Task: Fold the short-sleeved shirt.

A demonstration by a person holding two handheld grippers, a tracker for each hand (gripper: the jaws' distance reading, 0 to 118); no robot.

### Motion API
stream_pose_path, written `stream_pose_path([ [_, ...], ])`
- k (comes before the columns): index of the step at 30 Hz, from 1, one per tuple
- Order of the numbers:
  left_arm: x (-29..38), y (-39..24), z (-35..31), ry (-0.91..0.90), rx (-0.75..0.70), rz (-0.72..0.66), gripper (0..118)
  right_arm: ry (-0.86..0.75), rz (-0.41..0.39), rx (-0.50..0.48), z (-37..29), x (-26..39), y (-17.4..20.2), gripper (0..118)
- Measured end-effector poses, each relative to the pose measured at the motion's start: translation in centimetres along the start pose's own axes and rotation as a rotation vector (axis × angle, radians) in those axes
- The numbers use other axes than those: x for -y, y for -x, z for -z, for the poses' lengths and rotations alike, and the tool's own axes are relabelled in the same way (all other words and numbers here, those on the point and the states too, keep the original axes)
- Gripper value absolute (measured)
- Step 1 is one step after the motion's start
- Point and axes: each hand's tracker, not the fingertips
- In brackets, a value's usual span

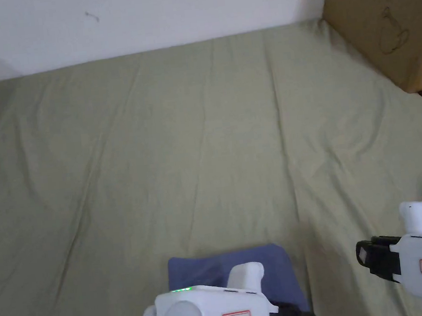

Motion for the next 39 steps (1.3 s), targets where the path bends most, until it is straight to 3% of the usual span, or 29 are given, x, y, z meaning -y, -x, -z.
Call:
stream_pose_path([
  [5, 1.1, 4.5, -9.6, -0.208, -0.084, -0.092, 1, -0.032, -0.123, -0.075, -0.1, -1.2, 4.7, 0],
  [11, 4.5, 9.9, -14.4, -0.293, -0.149, -0.242, 1, 0.013, -0.202, -0.211, 3.0, 0.2, 9.1, 0],
  [18, 6.5, 12.3, -14.0, -0.338, -0.159, -0.318, 1, 0.220, -0.295, -0.152, 9.5, 4.3, 10.3, 0],
  [21, 6.6, 12.8, -13.7, -0.342, -0.135, -0.328, 3, 0.229, -0.281, -0.128, 11.1, 5.2, 9.8, 0],
  [23, 6.4, 13.3, -13.5, -0.349, -0.120, -0.346, 25, 0.222, -0.233, -0.141, 11.0, 5.0, 9.6, 0],
  [24, 6.2, 13.6, -13.3, -0.346, -0.106, -0.353, 43, 0.224, -0.230, -0.144, 10.9, 4.7, 9.6, 0],
  [25, 5.9, 13.9, -13.0, -0.342, -0.089, -0.358, 71, 0.227, -0.239, -0.145, 10.7, 4.6, 9.6, 0],
  [26, 5.5, 14.1, -12.6, -0.341, -0.078, -0.363, 89, 0.231, -0.250, -0.147, 10.8, 4.5, 9.6, 0],
  [28, 4.7, 14.3, -11.9, -0.347, -0.051, -0.359, 109, 0.232, -0.253, -0.147, 10.8, 4.5, 9.7, 0],
  [37, 0.6, 16.3, -6.3, -0.225, 0.189, -0.380, 108, 0.238, -0.185, -0.172, 10.6, 4.4, 9.0, 0],
  [38, 0.3, 16.1, -5.9, -0.206, 0.187, -0.361, 101, 0.239, -0.183, -0.174, 10.6, 4.4, 9.0, 0],
  [39, 0.1, 15.6, -5.6, -0.189, 0.180, -0.334, 78, 0.239, -0.184, -0.174, 10.6, 4.4, 9.0, 0],
])
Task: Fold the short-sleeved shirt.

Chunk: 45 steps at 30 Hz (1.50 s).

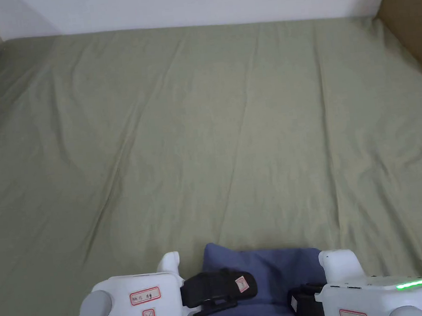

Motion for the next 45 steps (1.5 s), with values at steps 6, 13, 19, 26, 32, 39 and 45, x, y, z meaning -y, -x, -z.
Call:
stream_pose_path([
  [6, -0.3, 1.8, -0.2, 0.011, -0.003, -0.069, 26, 0.000, -0.001, 0.004, -0.6, -0.3, 0.3, 0],
  [13, -1.5, 0.9, -3.8, 0.033, -0.087, 0.039, 25, -0.050, -0.006, -0.014, -2.3, -1.4, 1.7, 0],
  [19, -5.5, -0.3, -13.3, 0.018, -0.359, 0.169, 25, -0.071, -0.024, -0.010, -2.3, -2.2, 2.7, 0],
  [26, -12.1, -0.3, -23.7, 0.094, -1.020, 0.359, 25, -0.059, 0.007, -0.012, -1.0, -2.7, 3.3, 0],
  [32, -14.9, 4.2, -27.9, 0.202, -1.466, 0.439, 40, -0.030, 0.014, 0.007, 0.1, -2.9, 3.6, 0],
  [39, -15.1, 5.5, -30.9, 0.033, -1.580, 0.385, 109, -0.009, 0.026, 0.011, 0.4, -3.0, 3.7, 0],
  [45, -12.8, 1.3, -31.5, -0.144, -1.350, 0.276, 84, -0.028, 0.027, -0.009, -0.7, -2.6, 3.4, 0],
])
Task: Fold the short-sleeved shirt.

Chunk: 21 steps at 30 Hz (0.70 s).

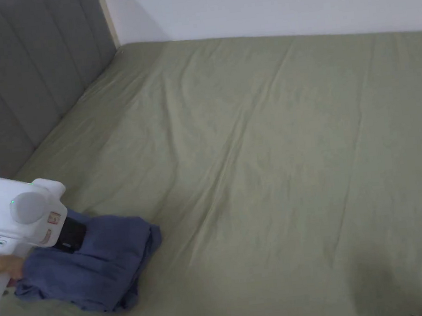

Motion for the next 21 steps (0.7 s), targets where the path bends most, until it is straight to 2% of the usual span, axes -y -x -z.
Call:
stream_pose_path([
  [1, 0.4, -0.5, -0.9, -0.018, 0.072, -0.020, 45, -0.005, 0.003, -0.003, -0.3, 0.1, -0.1, 0],
  [2, 0.9, -1.4, -1.8, -0.023, 0.137, -0.040, 13, -0.011, 0.007, -0.006, -0.6, 0.2, -0.3, 0],
  [3, 1.5, -2.4, -2.4, -0.037, 0.195, -0.057, 1, -0.018, 0.012, -0.010, -0.9, 0.4, -0.5, 0],
  [7, 4.5, -8.4, -6.6, -0.099, 0.361, -0.085, 0, -0.055, 0.054, -0.038, -2.6, 1.1, -1.5, 0],
  [10, 6.5, -12.7, -8.8, -0.147, 0.433, -0.150, 0, -0.085, 0.100, -0.073, -3.9, 1.8, -2.6, 0],
  [13, 8.3, -17.2, -11.1, -0.202, 0.496, -0.159, 0, -0.109, 0.103, -0.067, -5.0, 2.2, -3.3, 0],
  [15, 9.0, -20.0, -12.6, -0.234, 0.491, -0.134, 0, -0.137, 0.114, -0.075, -6.1, 2.5, -3.8, 0],
  [18, 9.7, -23.5, -14.9, -0.313, 0.382, -0.131, 0, -0.178, 0.122, -0.074, -7.6, 2.6, -4.5, 0],
  [21, 10.0, -26.3, -17.4, -0.384, 0.332, -0.109, 0, -0.259, 0.064, -0.018, -9.6, 2.1, -4.4, 0],
])
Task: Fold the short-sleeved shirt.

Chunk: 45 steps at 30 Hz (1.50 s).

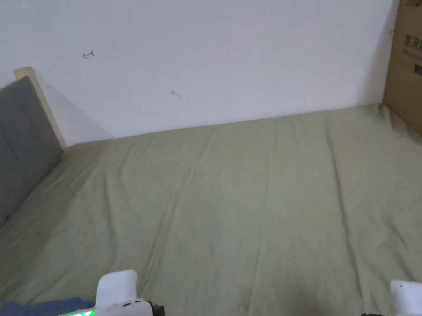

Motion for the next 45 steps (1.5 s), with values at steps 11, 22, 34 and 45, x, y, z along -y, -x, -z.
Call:
stream_pose_path([
  [11, -2.4, -8.8, -10.6, -0.454, -0.129, 0.211, 0, -0.451, -0.237, 0.121, -8.3, -5.4, 6.0, 0],
  [22, -2.8, -10.4, -13.5, -0.657, -0.163, 0.198, 0, -0.678, -0.367, 0.202, -11.0, -6.7, 11.7, 0],
  [34, -3.0, -9.4, -12.8, -0.648, -0.136, 0.167, 5, -0.679, -0.377, 0.249, -10.4, -7.0, 12.1, 12],
  [45, -4.1, -8.6, -11.3, -0.569, -0.072, 0.128, 118, -0.685, -0.407, 0.283, -9.9, -8.6, 12.7, 110],
])
